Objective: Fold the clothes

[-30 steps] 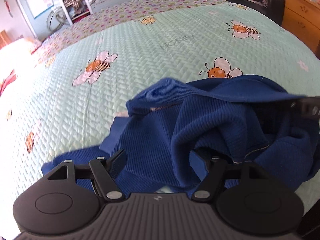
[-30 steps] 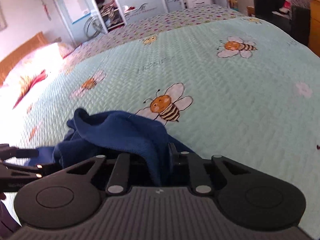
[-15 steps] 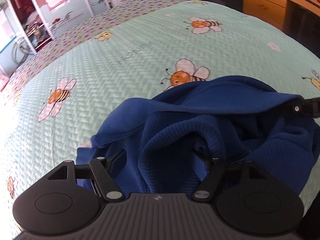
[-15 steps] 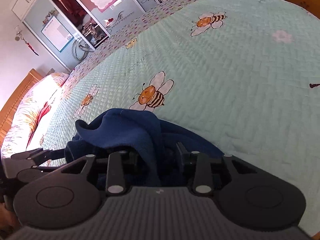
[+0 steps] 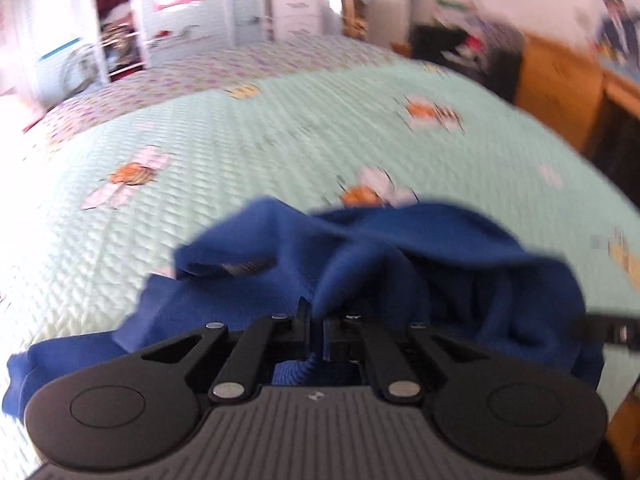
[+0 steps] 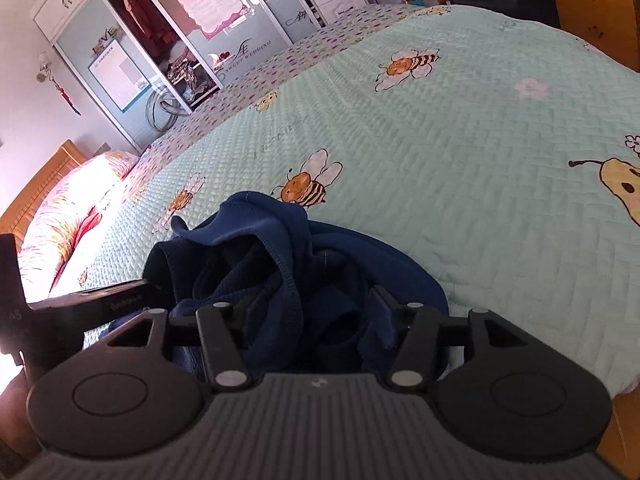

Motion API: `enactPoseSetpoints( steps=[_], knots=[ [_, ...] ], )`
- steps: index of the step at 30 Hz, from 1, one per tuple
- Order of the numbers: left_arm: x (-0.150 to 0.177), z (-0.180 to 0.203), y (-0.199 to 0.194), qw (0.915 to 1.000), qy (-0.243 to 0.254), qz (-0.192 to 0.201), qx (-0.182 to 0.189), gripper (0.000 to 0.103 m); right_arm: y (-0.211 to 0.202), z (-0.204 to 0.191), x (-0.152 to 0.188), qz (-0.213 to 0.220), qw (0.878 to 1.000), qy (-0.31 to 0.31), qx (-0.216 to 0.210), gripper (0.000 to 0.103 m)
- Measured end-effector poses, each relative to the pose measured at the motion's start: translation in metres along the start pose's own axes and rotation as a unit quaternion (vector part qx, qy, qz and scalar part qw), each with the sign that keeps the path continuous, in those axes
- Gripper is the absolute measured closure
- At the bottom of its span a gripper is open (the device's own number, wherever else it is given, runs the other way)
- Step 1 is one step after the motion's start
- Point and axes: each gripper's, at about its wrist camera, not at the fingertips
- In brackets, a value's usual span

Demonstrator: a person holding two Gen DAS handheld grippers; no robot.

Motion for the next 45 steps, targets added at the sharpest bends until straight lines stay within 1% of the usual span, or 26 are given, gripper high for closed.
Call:
enactPoseSetpoints(
  steps=[2, 4, 6, 9, 11, 12, 14, 15, 16, 18, 19, 20, 22, 24, 25, 26, 27, 30, 32, 34, 35, 36, 38, 43, 44, 45],
  knots=[
    [-0.024, -0.013, -0.014, 0.9989, -0.013, 0.042, -0.018, 0.102, -0.007, -0.001, -0.003, 0.009, 1.0, -0.002, -0.003, 0.041],
    [-0.05, -0.027, -0.029, 0.9956, -0.029, 0.084, -0.031, 0.102, -0.012, -0.004, -0.004, 0.015, 1.0, -0.004, -0.007, 0.041],
    [-0.074, -0.038, -0.044, 0.9897, -0.034, 0.129, -0.052, 0.102, -0.013, -0.009, -0.005, 0.017, 1.0, -0.004, -0.015, 0.04],
    [-0.094, -0.051, -0.058, 0.9809, -0.033, 0.167, -0.094, 0.102, -0.012, -0.018, -0.003, 0.012, 1.0, -0.012, -0.024, 0.037],
    [-0.095, -0.057, -0.059, 0.9749, -0.031, 0.167, -0.144, 0.102, -0.01, -0.025, 0.0, 0.005, 0.999, -0.023, -0.03, 0.036],
    [-0.091, -0.061, -0.055, 0.9717, -0.031, 0.157, -0.174, 0.102, -0.007, -0.028, 0.002, -0.003, 0.999, -0.028, -0.033, 0.036],
    [-0.069, -0.075, -0.041, 0.9689, -0.041, 0.104, -0.221, 0.101, -0.001, -0.035, 0.009, -0.023, 0.998, -0.041, -0.038, 0.036],
    [-0.053, -0.084, -0.035, 0.97, -0.052, 0.067, -0.228, 0.101, 0.002, -0.039, 0.012, -0.034, 0.997, -0.048, -0.041, 0.035],
    [-0.035, -0.095, -0.029, 0.9709, -0.065, 0.025, -0.229, 0.101, 0.005, -0.043, 0.016, -0.045, 0.997, -0.056, -0.043, 0.035],
    [0.0, -0.108, -0.018, 0.9719, -0.095, -0.048, -0.21, 0.101, 0.011, -0.051, 0.024, -0.068, 0.994, -0.076, -0.048, 0.034],
    [0.021, -0.116, -0.018, 0.9706, -0.11, -0.078, -0.2, 0.101, 0.014, -0.054, 0.027, -0.077, 0.992, -0.084, -0.051, 0.033],
    [0.035, -0.12, -0.021, 0.9701, -0.116, -0.092, -0.192, 0.101, 0.016, -0.058, 0.03, -0.086, 0.991, -0.092, -0.054, 0.03],
    [0.058, -0.123, -0.03, 0.9701, -0.124, -0.11, -0.178, 0.096, 0.019, -0.06, 0.032, -0.091, 0.989, -0.099, -0.056, 0.03],
    [0.067, -0.126, -0.043, 0.9715, -0.137, -0.113, -0.158, 0.094, 0.02, -0.061, 0.032, -0.089, 0.989, -0.103, -0.052, 0.029],
    [0.068, -0.128, -0.048, 0.9718, -0.144, -0.111, -0.151, 0.088, 0.021, -0.061, 0.03, -0.086, 0.99, -0.103, -0.049, 0.029],
    [0.067, -0.131, -0.054, 0.9719, -0.151, -0.108, -0.145, 0.078, 0.023, -0.06, 0.029, -0.082, 0.99, -0.104, -0.045, 0.029],
    [0.066, -0.132, -0.062, 0.9718, -0.159, -0.101, -0.142, 0.071, 0.024, -0.059, 0.027, -0.075, 0.991, -0.102, -0.041, 0.028],
    [0.061, -0.14, -0.08, 0.9713, -0.177, -0.078, -0.139, 0.067, 0.032, -0.057, 0.02, -0.064, 0.993, -0.092, -0.03, 0.027],
    [0.058, -0.146, -0.081, 0.9705, -0.185, -0.071, -0.136, 0.064, 0.038, -0.059, 0.017, -0.058, 0.993, -0.095, -0.028, 0.027],
    [0.058, -0.149, -0.08, 0.9704, -0.19, -0.074, -0.13, 0.062, 0.043, -0.066, 0.016, -0.054, 0.992, -0.109, -0.032, 0.027],
    [0.059, -0.149, -0.078, 0.9697, -0.193, -0.08, -0.126, 0.057, 0.046, -0.07, 0.016, -0.053, 0.991, -0.119, -0.036, 0.026],
    [0.061, -0.148, -0.075, 0.9688, -0.197, -0.087, -0.123, 0.05, 0.05, -0.076, 0.018, -0.056, 0.989, -0.132, -0.04, 0.025],
    [0.065, -0.147, -0.071, 0.968, -0.201, -0.098, -0.113, 0.049, 0.058, -0.088, 0.024, -0.065, 0.985, -0.155, -0.046, 0.02],
    [0.074, -0.132, -0.055, 0.9685, -0.191, -0.129, -0.094, 0.048, 0.088, -0.111, 0.055, -0.11, 0.969, -0.215, -0.052, 0.022],
    [0.075, -0.129, -0.052, 0.9685, -0.189, -0.135, -0.09, 0.048, 0.091, -0.112, 0.057, -0.11, 0.968, -0.218, -0.058, 0.026],
    [0.076, -0.125, -0.05, 0.9687, -0.187, -0.139, -0.086, 0.048, 0.093, -0.113, 0.059, -0.11, 0.967, -0.22, -0.063, 0.038]
  ],
)
Point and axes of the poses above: each gripper's, at about its wrist camera, not at the fingertips, and y roughly the way its jaws point, z to its right, x to its underside, and after that the axes turned 9 degrees about z, right-handed
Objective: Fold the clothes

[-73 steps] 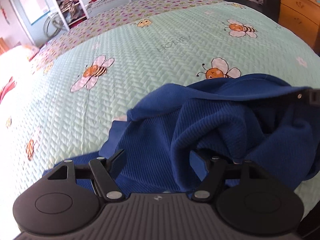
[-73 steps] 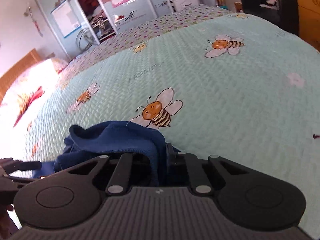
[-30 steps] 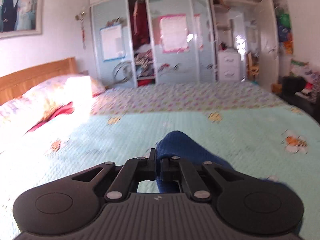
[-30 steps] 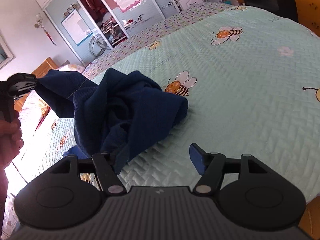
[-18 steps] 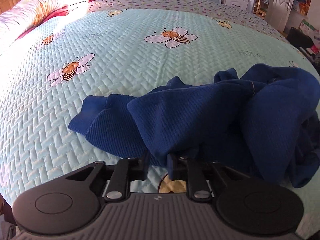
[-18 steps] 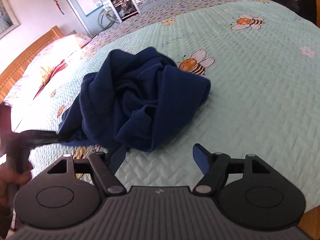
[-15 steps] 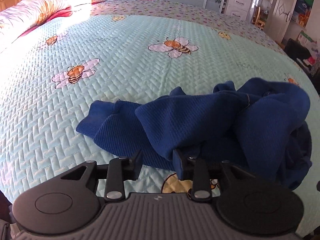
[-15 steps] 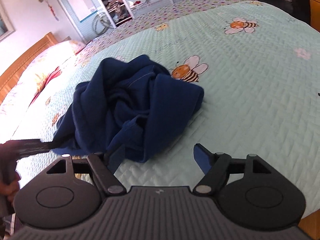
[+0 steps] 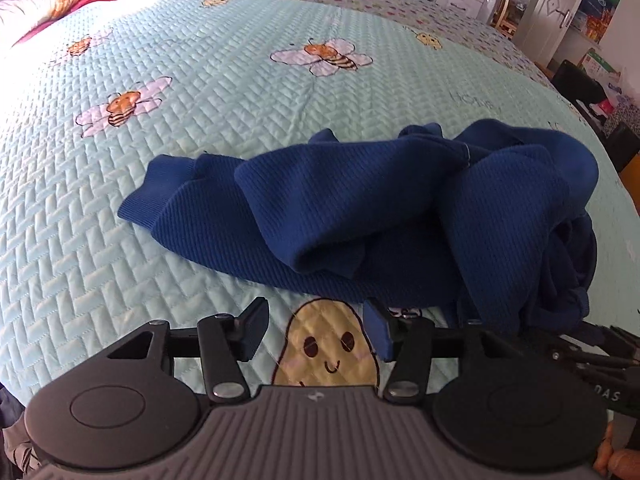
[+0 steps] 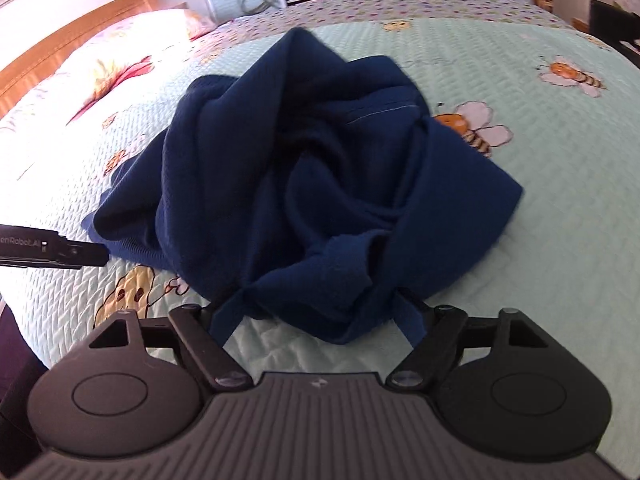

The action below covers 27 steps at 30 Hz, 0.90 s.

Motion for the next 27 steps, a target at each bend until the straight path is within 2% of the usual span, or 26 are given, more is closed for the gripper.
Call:
enactPoseSetpoints(
  steps=[1, 3, 5, 7, 8, 11, 12, 15, 17, 19, 20, 21, 23, 25, 27],
  knots=[
    [0.001, 0.003, 0.001, 1.0, 0.004, -0.003, 0.003, 0.048, 0.0, 0.002, -0.001, 0.005, 1.0, 0.002, 0.002, 0.046],
    [0.002, 0.008, 0.0, 0.9999, 0.011, -0.006, 0.006, 0.048, -0.006, 0.015, -0.007, 0.023, 0.999, 0.027, 0.007, 0.069],
    [0.003, 0.011, -0.001, 0.9998, 0.015, -0.006, 0.009, 0.048, -0.014, 0.034, -0.014, 0.05, 0.996, 0.065, 0.017, 0.072],
    [0.003, 0.014, -0.002, 0.9998, 0.016, -0.005, 0.006, 0.046, -0.025, 0.06, -0.019, 0.084, 0.99, 0.094, 0.065, 0.071],
    [0.003, 0.015, -0.002, 0.9999, 0.016, -0.006, 0.004, 0.046, -0.027, 0.073, -0.02, 0.086, 0.987, 0.109, 0.077, 0.068],
    [0.002, 0.017, -0.002, 0.9999, 0.012, -0.008, 0.003, 0.046, -0.035, 0.095, -0.02, 0.074, 0.985, 0.141, 0.066, 0.053],
    [0.002, 0.017, -0.002, 0.9999, 0.009, -0.006, 0.002, 0.045, -0.04, 0.098, -0.019, 0.074, 0.985, 0.146, 0.062, 0.051],
    [0.0, 0.016, -0.002, 1.0, 0.001, -0.002, -0.005, 0.045, -0.06, 0.083, -0.016, 0.103, 0.984, 0.134, 0.058, 0.042],
    [-0.001, 0.015, -0.002, 0.9999, -0.004, -0.001, -0.011, 0.044, -0.073, 0.072, -0.015, 0.129, 0.981, 0.134, 0.055, 0.041],
    [-0.002, 0.012, -0.002, 0.9998, -0.01, -0.004, -0.015, 0.043, -0.082, 0.054, -0.02, 0.158, 0.981, 0.105, 0.047, 0.038],
    [-0.002, 0.01, -0.002, 0.9998, -0.013, -0.005, -0.017, 0.043, -0.085, 0.043, -0.022, 0.169, 0.981, 0.084, 0.041, 0.03],
    [-0.002, 0.009, -0.002, 0.9997, -0.016, -0.006, -0.018, 0.043, -0.083, 0.03, -0.025, 0.168, 0.984, 0.055, 0.03, 0.018],
    [-0.002, 0.005, -0.002, 0.9995, -0.023, -0.01, -0.021, 0.043, -0.073, 0.004, -0.03, 0.155, 0.988, 0.003, 0.003, 0.017],
    [-0.001, 0.001, -0.004, 0.9994, -0.026, -0.012, -0.022, 0.043, -0.056, -0.016, -0.03, 0.125, 0.992, -0.02, -0.027, 0.017],
    [0.0, -0.002, -0.009, 0.9993, -0.027, -0.011, -0.023, 0.042, -0.034, -0.025, -0.029, 0.1, 0.995, -0.023, -0.014, 0.017]
  ],
)
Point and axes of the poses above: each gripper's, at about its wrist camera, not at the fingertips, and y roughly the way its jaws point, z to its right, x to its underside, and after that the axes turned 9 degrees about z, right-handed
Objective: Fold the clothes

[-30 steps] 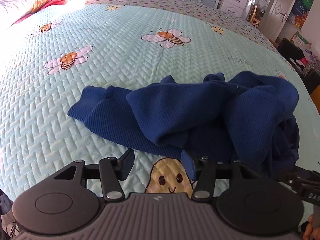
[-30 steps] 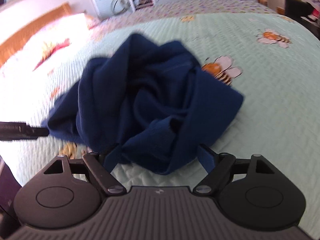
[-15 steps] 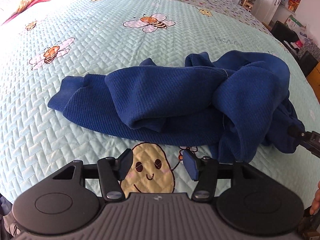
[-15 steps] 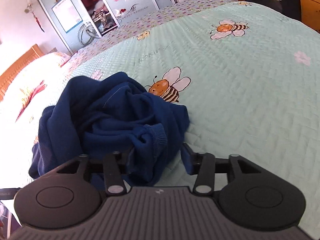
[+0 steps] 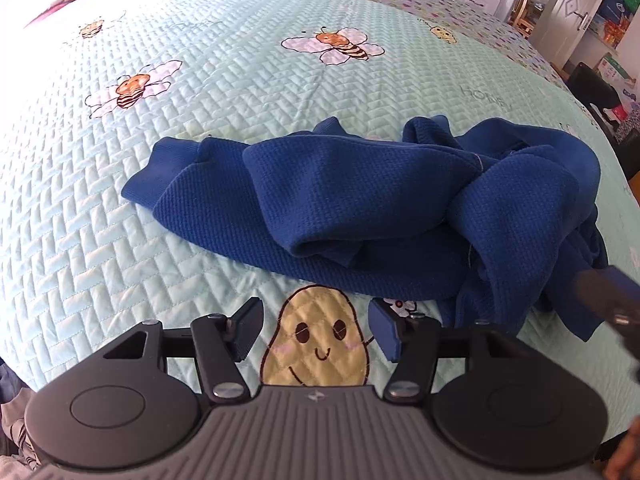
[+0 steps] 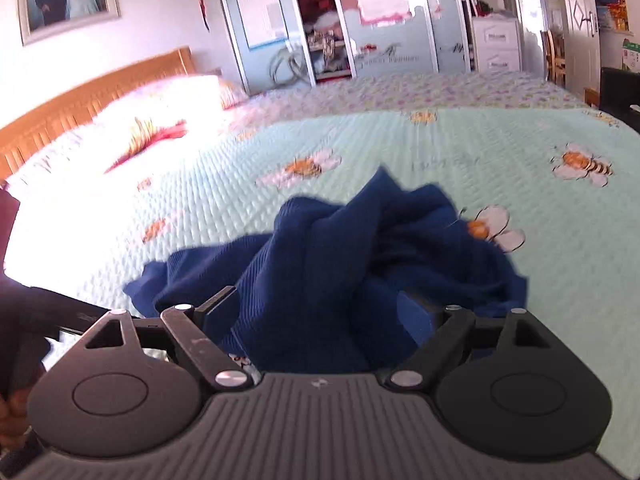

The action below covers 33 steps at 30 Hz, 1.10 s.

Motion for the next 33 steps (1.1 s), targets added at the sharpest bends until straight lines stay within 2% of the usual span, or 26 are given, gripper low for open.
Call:
enactPoseSetpoints(
  steps=[2, 4, 5, 7, 9, 11, 12, 16, 18, 20, 21, 24, 26, 29, 33],
  knots=[
    [0.002, -0.004, -0.004, 1.0, 0.001, 0.001, -0.004, 0.041, 0.019, -0.005, 0.004, -0.026, 1.0, 0.011, 0.005, 0.017],
    [0.004, -0.008, -0.006, 1.0, 0.0, -0.001, -0.009, 0.04, 0.032, -0.013, 0.008, -0.043, 0.999, 0.018, -0.019, 0.017],
    [0.005, -0.009, -0.006, 1.0, -0.001, -0.003, -0.009, 0.04, 0.038, -0.016, 0.009, -0.046, 0.998, 0.014, -0.03, 0.021],
    [0.008, -0.01, -0.006, 0.9999, -0.001, -0.007, -0.01, 0.04, 0.037, -0.02, 0.011, -0.03, 0.999, -0.001, -0.043, 0.039],
    [0.009, -0.008, -0.005, 0.9999, 0.003, -0.009, -0.008, 0.04, 0.03, -0.01, 0.007, -0.017, 0.999, 0.008, -0.028, 0.084],
    [0.011, -0.005, -0.003, 0.9999, 0.008, -0.012, -0.005, 0.04, 0.018, 0.007, -0.002, 0.013, 1.0, 0.028, -0.002, 0.093],
    [0.012, -0.003, -0.002, 0.9998, 0.011, -0.013, -0.002, 0.04, 0.01, 0.02, -0.008, 0.034, 0.998, 0.043, 0.016, 0.094],
    [0.017, 0.008, -0.001, 0.9993, 0.03, -0.016, 0.018, 0.04, -0.024, 0.09, -0.033, 0.09, 0.985, 0.12, 0.086, 0.094],
    [0.019, 0.016, -0.001, 0.9986, 0.043, -0.015, 0.025, 0.04, -0.026, 0.123, -0.027, 0.077, 0.977, 0.148, 0.131, 0.093],
    [0.021, 0.021, -0.002, 0.9979, 0.052, -0.013, 0.035, 0.04, -0.023, 0.15, -0.007, 0.04, 0.968, 0.2, 0.149, 0.091],
    [0.021, 0.023, -0.002, 0.9975, 0.057, -0.013, 0.039, 0.039, -0.022, 0.161, 0.004, 0.022, 0.962, 0.224, 0.156, 0.086],
    [0.022, 0.028, -0.001, 0.9969, 0.064, -0.015, 0.043, 0.039, -0.028, 0.159, 0.038, -0.007, 0.956, 0.251, 0.15, 0.07],
    [0.022, 0.032, 0.001, 0.9967, 0.067, -0.016, 0.043, 0.039, -0.035, 0.155, 0.048, -0.01, 0.956, 0.257, 0.141, 0.067],
    [0.021, 0.038, 0.0, 0.9957, 0.078, -0.01, 0.048, 0.039, -0.05, 0.151, 0.046, 0.003, 0.953, 0.271, 0.137, 0.06],
    [0.013, 0.055, -0.001, 0.9911, 0.112, 0.015, 0.07, 0.039, -0.065, 0.139, 0.03, 0.037, 0.957, 0.261, 0.121, 0.044]
  ],
)
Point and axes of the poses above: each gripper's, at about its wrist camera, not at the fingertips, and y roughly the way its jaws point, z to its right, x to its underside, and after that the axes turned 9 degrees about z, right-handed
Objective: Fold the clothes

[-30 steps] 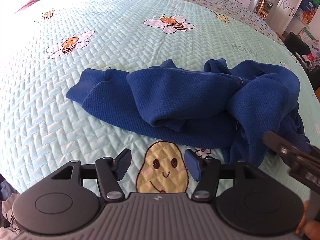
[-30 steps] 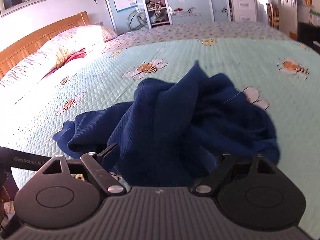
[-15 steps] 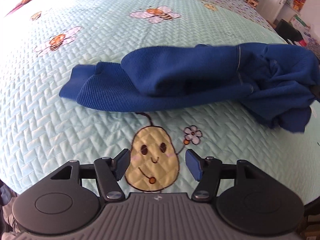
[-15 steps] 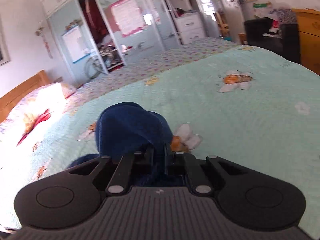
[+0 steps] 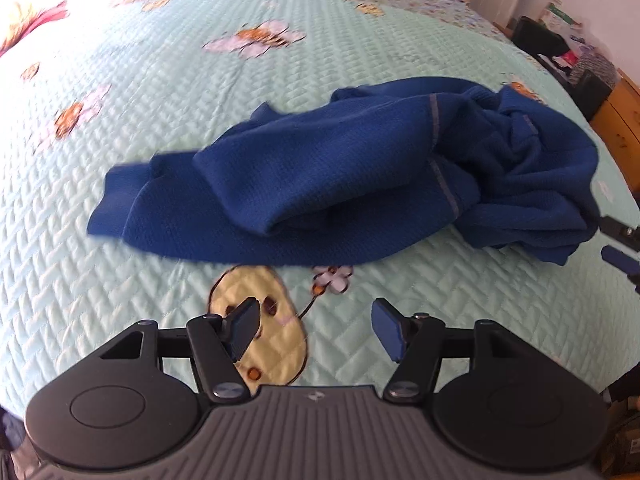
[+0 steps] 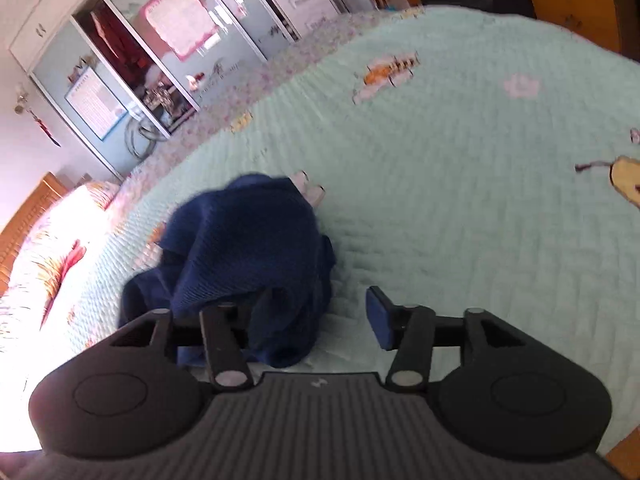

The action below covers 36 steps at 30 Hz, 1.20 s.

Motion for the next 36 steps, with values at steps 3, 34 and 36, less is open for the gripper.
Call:
enactPoseSetpoints(
  steps=[3, 34, 36],
  knots=[
    [-0.017, 0.018, 0.0, 0.9973, 0.055, 0.043, 0.021, 0.039, -0.009, -0.014, 0.0, 0.007, 0.999, -0.009, -0.033, 0.039],
    [-0.064, 0.068, -0.004, 0.9724, 0.094, 0.214, 0.009, 0.09, -0.039, -0.019, 0.043, -0.015, 0.999, -0.03, -0.03, 0.029],
    [-0.063, 0.063, -0.039, 0.9639, 0.089, 0.249, 0.028, 0.09, -0.039, -0.018, 0.044, -0.015, 0.999, -0.031, -0.028, 0.029]
  ],
)
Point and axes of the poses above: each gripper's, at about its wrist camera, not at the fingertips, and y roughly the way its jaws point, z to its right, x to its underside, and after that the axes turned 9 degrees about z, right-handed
